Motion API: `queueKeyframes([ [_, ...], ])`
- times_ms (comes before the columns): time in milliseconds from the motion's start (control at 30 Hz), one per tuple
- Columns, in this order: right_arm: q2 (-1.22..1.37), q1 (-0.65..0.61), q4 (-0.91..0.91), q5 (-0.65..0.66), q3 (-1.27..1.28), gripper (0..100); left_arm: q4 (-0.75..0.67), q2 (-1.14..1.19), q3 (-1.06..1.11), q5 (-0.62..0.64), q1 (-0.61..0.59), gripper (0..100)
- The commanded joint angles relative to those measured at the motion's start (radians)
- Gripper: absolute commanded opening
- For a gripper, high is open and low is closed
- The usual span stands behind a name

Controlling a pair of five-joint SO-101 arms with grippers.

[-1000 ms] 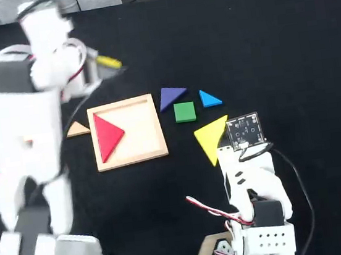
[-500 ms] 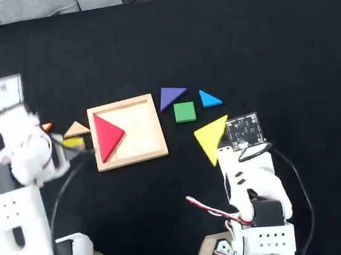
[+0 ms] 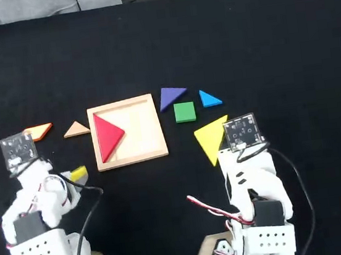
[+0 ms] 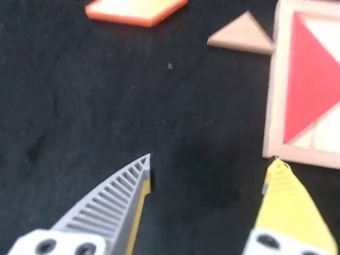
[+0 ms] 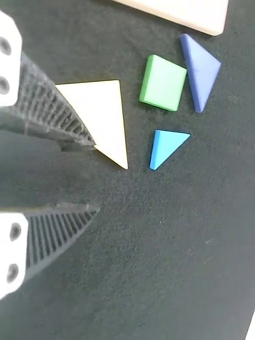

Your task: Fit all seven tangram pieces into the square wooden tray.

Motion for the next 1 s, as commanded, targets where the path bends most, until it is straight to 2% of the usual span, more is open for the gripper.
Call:
queueKeyframes([
  [0,-0.082,-0.014,0.041,0.052,-0.054,7.0,-0.003,-0.068,0.045,0.000,-0.010,33],
  [167,-0.070,-0.023,0.110,0.057,-0.196,17.0,0.011,-0.077,0.045,0.000,-0.008,31],
  [367,0.189,-0.021,0.152,0.052,-0.499,18.6,0.005,-0.081,0.053,-0.003,-0.008,2],
  [467,0.423,-0.023,0.164,0.051,-0.671,18.7,0.003,-0.084,0.054,-0.003,-0.013,10],
  [567,0.694,-0.060,0.236,0.052,-0.840,18.7,0.003,-0.084,0.056,-0.003,-0.015,13],
  [667,0.980,-0.121,0.325,0.054,-0.989,17.0,0.003,-0.084,0.056,-0.003,-0.015,12],
  [767,1.242,-0.158,0.347,0.051,-1.127,2.1,0.003,-0.084,0.058,-0.003,-0.015,8],
  [800,1.326,-0.158,0.347,0.051,-1.178,0.8,0.003,-0.084,0.059,-0.003,-0.015,5],
  [867,1.468,-0.158,0.347,0.051,-1.271,5.5,-0.020,-0.086,0.077,-0.003,-0.015,3],
  [967,1.635,-0.157,0.351,0.051,-1.399,3.3,-0.083,-0.086,0.119,0.002,-0.015,3],
])
